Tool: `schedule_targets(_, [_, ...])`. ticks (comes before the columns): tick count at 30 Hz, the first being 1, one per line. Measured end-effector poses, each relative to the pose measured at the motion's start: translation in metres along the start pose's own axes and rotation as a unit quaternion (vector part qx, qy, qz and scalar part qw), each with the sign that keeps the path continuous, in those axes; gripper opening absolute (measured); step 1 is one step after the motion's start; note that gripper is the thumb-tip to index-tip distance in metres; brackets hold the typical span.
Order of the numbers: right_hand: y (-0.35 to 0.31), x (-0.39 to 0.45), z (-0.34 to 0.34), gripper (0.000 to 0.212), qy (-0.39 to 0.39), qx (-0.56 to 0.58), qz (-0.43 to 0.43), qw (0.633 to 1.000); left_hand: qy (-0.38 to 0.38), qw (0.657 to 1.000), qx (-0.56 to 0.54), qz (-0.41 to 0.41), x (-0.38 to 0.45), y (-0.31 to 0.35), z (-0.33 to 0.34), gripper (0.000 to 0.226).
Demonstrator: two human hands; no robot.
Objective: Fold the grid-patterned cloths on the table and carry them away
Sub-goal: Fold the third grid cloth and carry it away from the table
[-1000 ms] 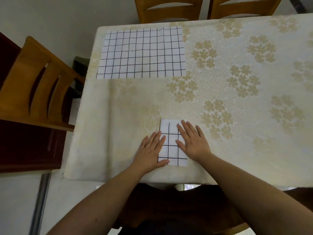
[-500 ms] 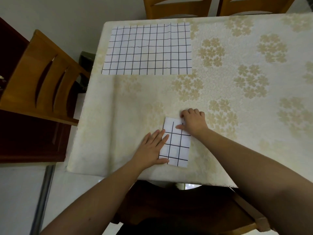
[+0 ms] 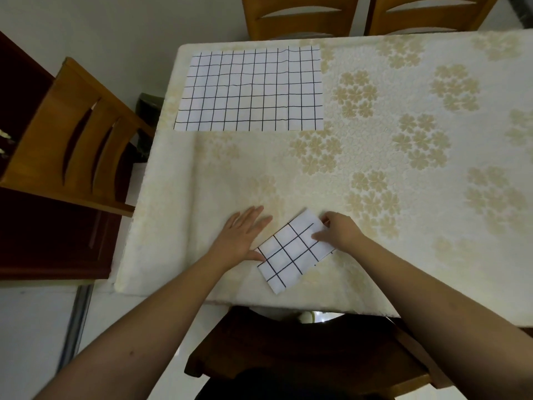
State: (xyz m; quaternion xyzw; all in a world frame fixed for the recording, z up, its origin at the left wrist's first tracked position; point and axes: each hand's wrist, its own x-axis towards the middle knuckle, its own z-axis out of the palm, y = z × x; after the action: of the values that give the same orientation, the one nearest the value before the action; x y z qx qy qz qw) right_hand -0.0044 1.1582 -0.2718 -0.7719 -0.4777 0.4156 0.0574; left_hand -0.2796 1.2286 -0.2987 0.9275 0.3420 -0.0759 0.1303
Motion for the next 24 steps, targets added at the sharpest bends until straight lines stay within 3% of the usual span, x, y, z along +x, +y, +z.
schedule_targets(4, [0.015,-0.018,0.005,0.042,-0.01,0.041,0.033,0.999,0.077,0.978,-0.124,-0.152,-0.018,0.015,0.011,0.059])
schedule_targets(7, [0.022,-0.029,0.008,0.039,0.013,0.078,0.024,0.997,0.046,0.945,-0.198,-0.255,-0.022,0.029,0.012,0.042])
schedule_targets(11, [0.023,-0.042,0.013,0.03,-0.007,0.177,0.047,0.983,-0.029,0.944,-0.2,-0.263,-0.02,0.042,0.007,0.038])
schedule_targets(16, [0.027,-0.052,0.02,0.032,-0.018,0.24,0.027,0.97,0.007,0.914,-0.31,-0.261,-0.017,0.048,0.001,0.022])
schedule_targets(21, [0.033,-0.063,0.026,0.025,-0.014,0.333,0.043,0.942,0.039,0.801,-0.519,-0.296,-0.025,0.059,-0.007,0.016])
schedule_targets(24, [0.038,-0.071,0.032,0.022,-0.01,0.386,0.054,0.921,0.04,0.69,-0.647,-0.321,-0.029,0.067,-0.008,0.016])
